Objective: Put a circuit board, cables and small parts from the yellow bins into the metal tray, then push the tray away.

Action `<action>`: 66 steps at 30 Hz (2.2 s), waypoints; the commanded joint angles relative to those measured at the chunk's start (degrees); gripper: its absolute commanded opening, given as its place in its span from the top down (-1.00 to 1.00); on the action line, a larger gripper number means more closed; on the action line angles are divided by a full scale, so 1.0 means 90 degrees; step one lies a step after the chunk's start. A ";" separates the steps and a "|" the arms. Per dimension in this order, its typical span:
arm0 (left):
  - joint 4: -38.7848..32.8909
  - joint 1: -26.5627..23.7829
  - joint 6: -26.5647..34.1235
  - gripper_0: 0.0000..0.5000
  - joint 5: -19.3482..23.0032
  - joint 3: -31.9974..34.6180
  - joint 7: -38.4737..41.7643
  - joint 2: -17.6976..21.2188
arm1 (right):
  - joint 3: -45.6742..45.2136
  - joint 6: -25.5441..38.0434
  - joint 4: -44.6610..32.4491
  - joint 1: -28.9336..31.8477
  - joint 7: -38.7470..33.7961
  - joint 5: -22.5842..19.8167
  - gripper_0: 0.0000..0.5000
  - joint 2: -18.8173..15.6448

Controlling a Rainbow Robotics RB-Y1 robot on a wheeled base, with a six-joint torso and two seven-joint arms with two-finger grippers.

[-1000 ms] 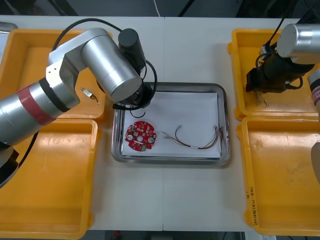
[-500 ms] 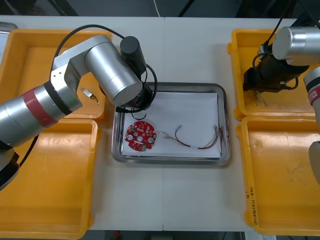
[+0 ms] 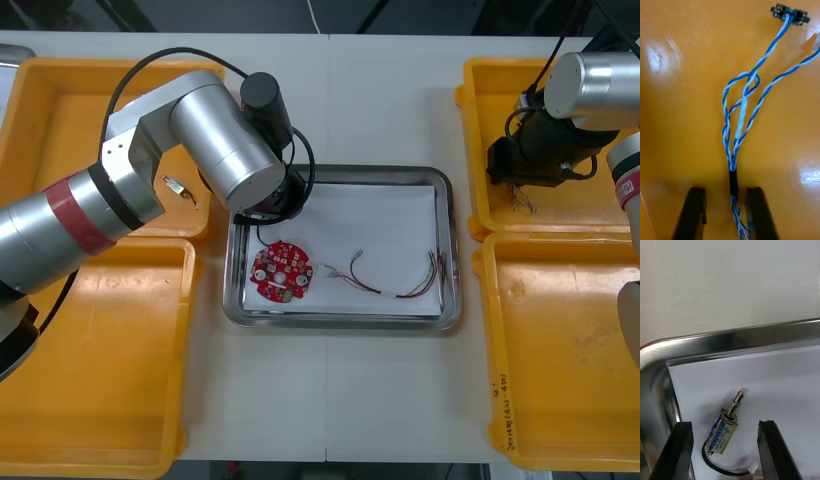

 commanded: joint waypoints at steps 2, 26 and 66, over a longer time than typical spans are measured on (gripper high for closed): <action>-0.0364 -0.0001 0.0105 -1.00 -0.0195 0.0095 0.0879 -0.0127 | 0.0128 0.0045 0.0076 -0.0109 -0.0208 -0.0058 1.00 -0.0039; -0.1409 -0.0215 0.2487 -1.00 0.0986 0.2585 0.0869 0.0840 | -0.1015 0.2272 -0.1536 -0.0128 0.0232 0.0059 1.00 -0.0576; 0.2380 -0.0655 0.1648 -1.00 0.1797 0.3269 0.0967 0.1055 | 0.0684 0.3244 -0.5891 0.0165 0.3884 -0.2100 1.00 -0.0771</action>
